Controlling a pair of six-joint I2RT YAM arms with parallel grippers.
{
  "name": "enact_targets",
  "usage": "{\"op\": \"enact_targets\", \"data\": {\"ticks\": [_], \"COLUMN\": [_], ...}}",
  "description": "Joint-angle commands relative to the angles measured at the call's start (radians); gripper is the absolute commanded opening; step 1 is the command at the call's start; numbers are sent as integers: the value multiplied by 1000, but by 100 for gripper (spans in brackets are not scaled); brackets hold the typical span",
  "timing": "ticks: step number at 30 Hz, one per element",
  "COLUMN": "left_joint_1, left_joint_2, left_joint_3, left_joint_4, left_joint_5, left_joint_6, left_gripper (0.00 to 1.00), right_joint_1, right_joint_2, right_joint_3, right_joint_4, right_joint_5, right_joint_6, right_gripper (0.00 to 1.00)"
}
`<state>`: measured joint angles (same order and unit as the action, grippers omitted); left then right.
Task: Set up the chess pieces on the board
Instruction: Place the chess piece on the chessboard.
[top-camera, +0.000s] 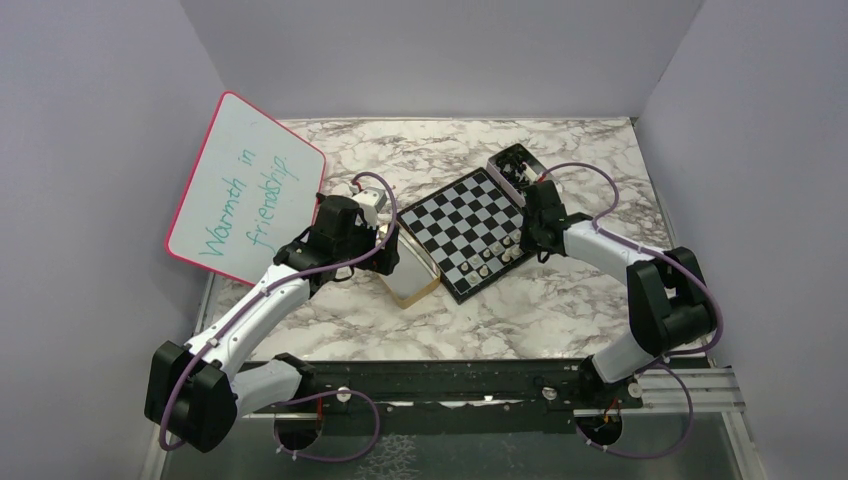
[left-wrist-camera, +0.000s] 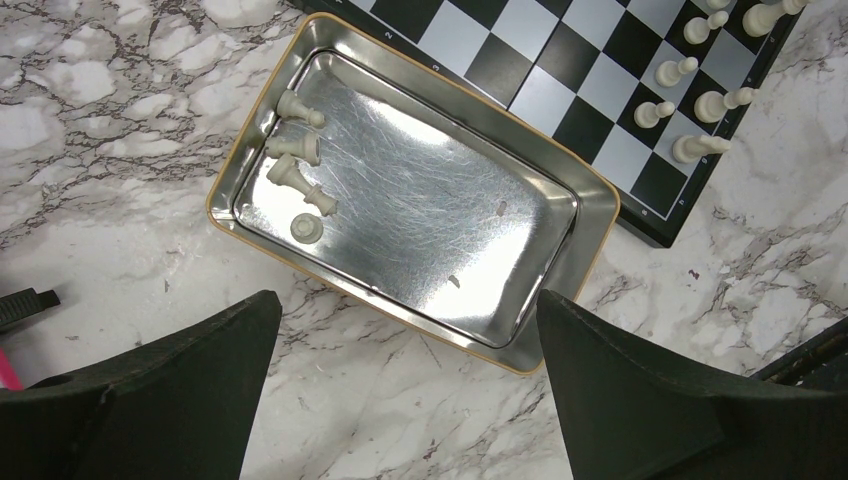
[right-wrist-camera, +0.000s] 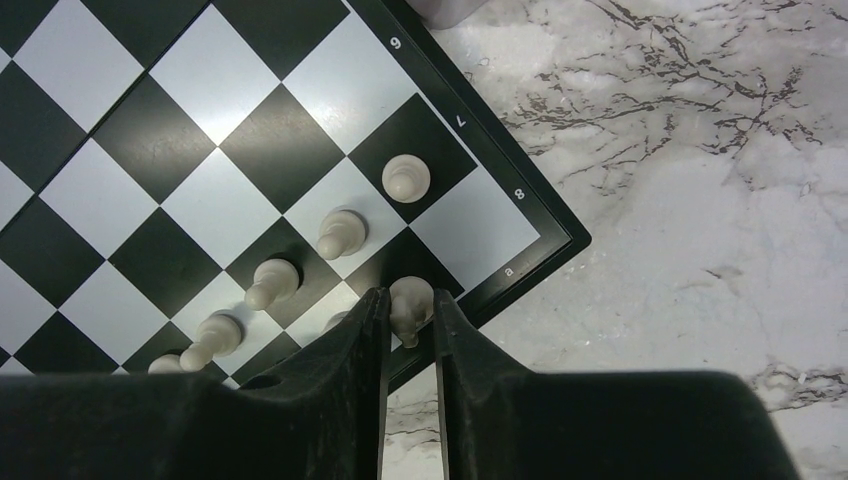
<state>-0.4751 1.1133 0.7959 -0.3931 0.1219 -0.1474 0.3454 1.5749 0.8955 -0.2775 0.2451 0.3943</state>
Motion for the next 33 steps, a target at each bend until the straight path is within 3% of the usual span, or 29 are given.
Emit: {"op": "enact_targets", "data": {"ticks": [1,23,33], "left_joint_1": [-3,-3,-3], "left_joint_2": [-23,-31,-43], "left_joint_3": [-6,-11,5], "left_joint_4": [1,-3,-37], "left_joint_5": [-22,-22,-135], "left_joint_6": [14,11,-15], "left_gripper": [99,99,99], "right_joint_1": [-5,-4,-5], "right_joint_2": [-7,-12,-84], "right_joint_3": [37,34,75], "right_joint_4": [-15,-17,-79], "right_joint_5": [-13,-28,-17], "right_joint_6": [-15,-9,-28], "right_gripper": [27,22,34]}}
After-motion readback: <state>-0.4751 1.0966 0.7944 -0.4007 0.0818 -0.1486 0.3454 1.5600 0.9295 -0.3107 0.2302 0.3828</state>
